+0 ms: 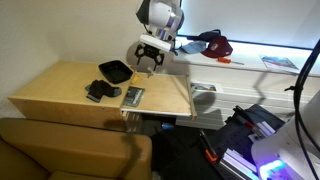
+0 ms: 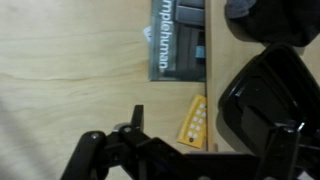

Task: Place the black lunchbox on top of the nightstand

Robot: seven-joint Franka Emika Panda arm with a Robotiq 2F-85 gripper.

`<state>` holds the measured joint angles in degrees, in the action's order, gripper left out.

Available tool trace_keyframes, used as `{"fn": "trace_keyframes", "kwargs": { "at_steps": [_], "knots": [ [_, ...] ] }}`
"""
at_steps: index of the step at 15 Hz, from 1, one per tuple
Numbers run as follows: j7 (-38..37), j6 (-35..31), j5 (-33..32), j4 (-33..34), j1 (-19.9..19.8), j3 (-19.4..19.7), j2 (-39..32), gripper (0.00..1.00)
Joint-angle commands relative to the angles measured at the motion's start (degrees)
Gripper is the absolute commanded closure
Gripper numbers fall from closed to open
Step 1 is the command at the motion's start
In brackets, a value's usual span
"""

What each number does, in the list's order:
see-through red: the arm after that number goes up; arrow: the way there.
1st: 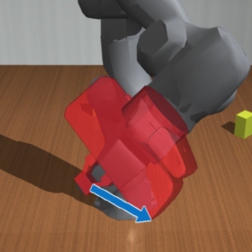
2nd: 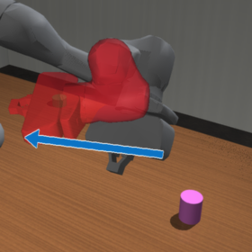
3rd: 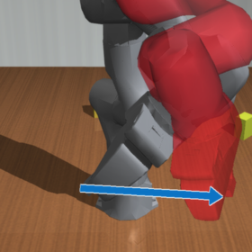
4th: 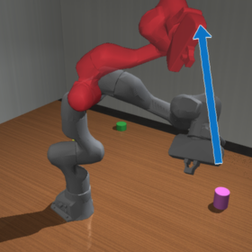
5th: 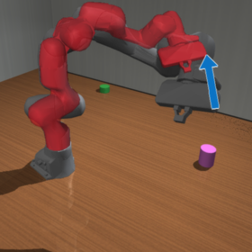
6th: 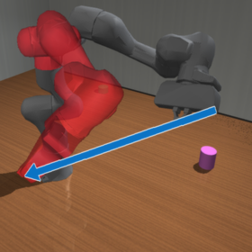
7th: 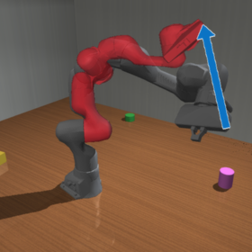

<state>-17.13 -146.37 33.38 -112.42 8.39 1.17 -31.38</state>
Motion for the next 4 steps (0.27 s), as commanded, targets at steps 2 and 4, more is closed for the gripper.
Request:
{"fn": "trace_keyframes", "kwargs": {
  "at_steps": [2, 4],
  "knots": [
    [-3.92, 14.92, -18.59, -9.58, -1.81, 4.69, 15.97, 0.0],
    [-4.8, 12.03, -15.98, -5.55, -3.11, 2.52, 11.5, 0.0]
  ]
}}
